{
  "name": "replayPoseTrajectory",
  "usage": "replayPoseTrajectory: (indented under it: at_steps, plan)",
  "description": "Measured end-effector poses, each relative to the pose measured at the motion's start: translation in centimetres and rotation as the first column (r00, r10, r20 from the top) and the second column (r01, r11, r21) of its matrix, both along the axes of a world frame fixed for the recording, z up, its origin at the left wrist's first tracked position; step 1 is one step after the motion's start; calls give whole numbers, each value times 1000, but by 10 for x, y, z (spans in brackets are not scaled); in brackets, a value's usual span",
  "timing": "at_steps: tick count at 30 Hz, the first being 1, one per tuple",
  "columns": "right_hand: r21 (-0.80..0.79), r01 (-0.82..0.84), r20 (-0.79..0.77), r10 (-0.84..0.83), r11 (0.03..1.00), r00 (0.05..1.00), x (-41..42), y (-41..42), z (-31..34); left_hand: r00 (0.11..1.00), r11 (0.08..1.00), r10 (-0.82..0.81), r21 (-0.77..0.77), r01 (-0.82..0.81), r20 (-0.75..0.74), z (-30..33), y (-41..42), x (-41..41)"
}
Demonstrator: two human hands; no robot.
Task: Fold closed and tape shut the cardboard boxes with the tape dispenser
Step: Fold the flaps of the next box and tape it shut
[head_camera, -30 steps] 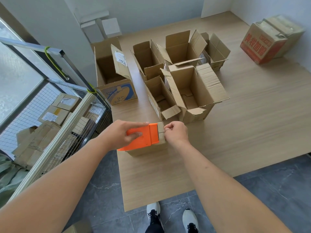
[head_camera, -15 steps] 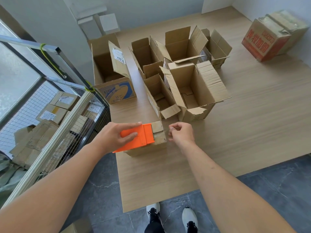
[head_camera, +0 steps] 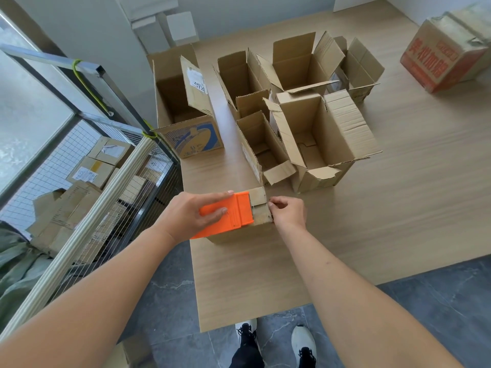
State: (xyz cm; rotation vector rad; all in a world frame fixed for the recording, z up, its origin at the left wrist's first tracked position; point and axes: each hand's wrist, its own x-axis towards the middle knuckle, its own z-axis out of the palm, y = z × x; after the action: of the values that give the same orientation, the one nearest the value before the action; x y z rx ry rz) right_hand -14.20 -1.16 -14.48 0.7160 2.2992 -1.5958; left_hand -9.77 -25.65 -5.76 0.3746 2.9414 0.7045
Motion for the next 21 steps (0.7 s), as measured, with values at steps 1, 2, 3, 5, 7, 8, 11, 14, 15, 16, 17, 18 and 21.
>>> replayPoseTrajectory:
  at_steps: [1,2,3,5,7,8,11,14,15,16,17,18,21]
  plan:
    - [-5,26,7,-26,1000,1000,0,-1,1,1000,1000,4,5,-4,2,0,1,0]
    - [-12,52,17,-52,999,999,-1,-1,1,1000,1000,4,11,-4,4,0,2,0]
    - [0,67,24,-67,998,997,-2,-1,2,1000,1000,2,17,-2,0,0,4,0]
    - [53,63,15,-64,997,998,-3,0,5,1000,1000,-4,19,5,-4,1,5,0]
    - [109,36,-18,-35,993,999,0,-2,8,1000,1000,-8,9,8,5,1,5,0]
    - [129,26,-61,-18,991,998,2,-3,9,1000,1000,-6,10,6,5,1,5,1]
    - [101,-32,-199,52,994,979,9,-10,11,1000,999,13,30,-12,-20,-1,4,2]
    - [78,-52,-159,63,996,985,13,-12,10,1000,1000,18,22,-18,-23,-2,6,4]
    - [89,-44,-138,56,995,989,13,-12,10,1000,1000,12,16,-12,-22,-2,6,5]
    - [100,-39,-125,51,994,991,14,-12,9,1000,1000,8,11,-7,-22,-2,6,6]
    - [107,-42,-117,54,993,992,14,-13,9,1000,1000,6,4,-6,-19,-1,5,6]
    - [114,-45,-105,57,992,993,14,-14,9,1000,1000,4,-3,-4,-12,-1,5,6]
    - [128,-41,-90,52,991,995,18,-19,12,1000,1000,-10,-12,10,11,0,5,6]
